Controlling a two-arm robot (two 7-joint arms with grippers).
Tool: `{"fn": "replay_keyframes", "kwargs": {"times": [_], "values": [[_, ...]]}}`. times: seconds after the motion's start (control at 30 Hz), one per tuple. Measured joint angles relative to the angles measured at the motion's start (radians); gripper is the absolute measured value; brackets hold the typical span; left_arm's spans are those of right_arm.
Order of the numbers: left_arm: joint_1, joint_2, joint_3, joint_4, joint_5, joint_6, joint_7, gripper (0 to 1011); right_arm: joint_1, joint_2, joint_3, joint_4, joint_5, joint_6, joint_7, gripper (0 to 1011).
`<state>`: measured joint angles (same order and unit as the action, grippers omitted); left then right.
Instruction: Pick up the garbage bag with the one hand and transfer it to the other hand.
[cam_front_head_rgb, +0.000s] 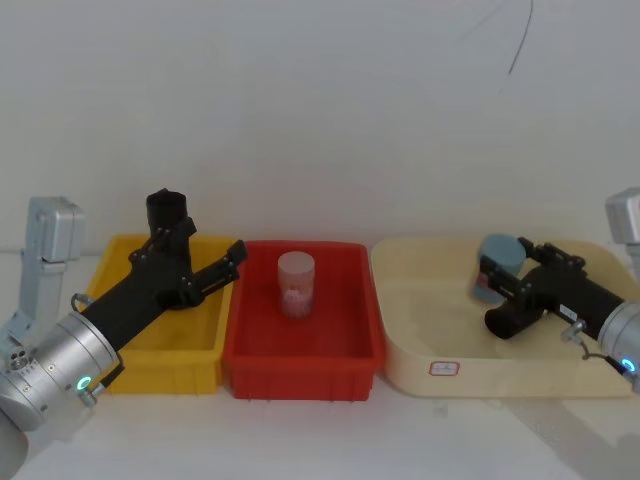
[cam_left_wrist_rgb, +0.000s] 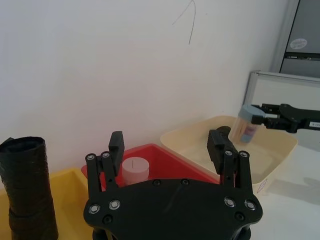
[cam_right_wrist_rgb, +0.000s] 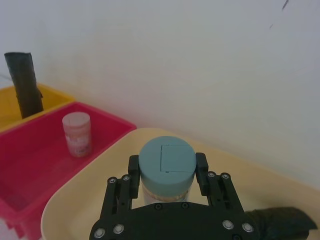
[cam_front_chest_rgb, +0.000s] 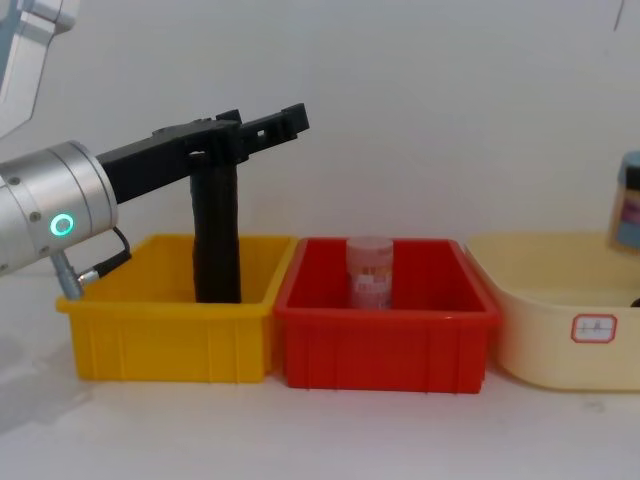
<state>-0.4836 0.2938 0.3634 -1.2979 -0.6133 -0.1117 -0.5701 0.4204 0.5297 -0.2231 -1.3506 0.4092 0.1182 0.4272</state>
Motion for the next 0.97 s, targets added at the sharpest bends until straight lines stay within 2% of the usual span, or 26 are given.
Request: {"fn": "replay_keyframes", "kwargs": {"times": [0.17, 0.23, 0.27, 0.3, 0.53, 0.97], "values": [[0.000, 0.000, 0.000, 0.000, 0.000, 0.000, 0.000, 1001, -0.009, 0.001, -0.004, 0.000, 0.006, 0.010, 0.009, 688], [0.000, 0.000, 0.000, 0.000, 0.000, 0.000, 0.000, 1002, -0.012, 0.001, -0.008, 0.002, 0.008, 0.013, 0.016, 786], [0.000, 0.000, 0.000, 0.000, 0.000, 0.000, 0.000, 1002, -0.014, 0.000, -0.011, 0.004, 0.010, 0.014, 0.019, 786], [0.000, 0.000, 0.000, 0.000, 0.000, 0.000, 0.000, 1001, -0.014, 0.000, -0.012, 0.004, 0.011, 0.014, 0.020, 842], [0.000, 0.000, 0.000, 0.000, 0.000, 0.000, 0.000, 1001, -0.022, -0.005, -0.015, 0.004, 0.022, -0.005, 0.033, 1000], [0.000, 0.000, 0.000, 0.000, 0.000, 0.000, 0.000, 1002, -0.060, -0.032, 0.008, -0.046, 0.087, -0.125, 0.078, 1004]]}}
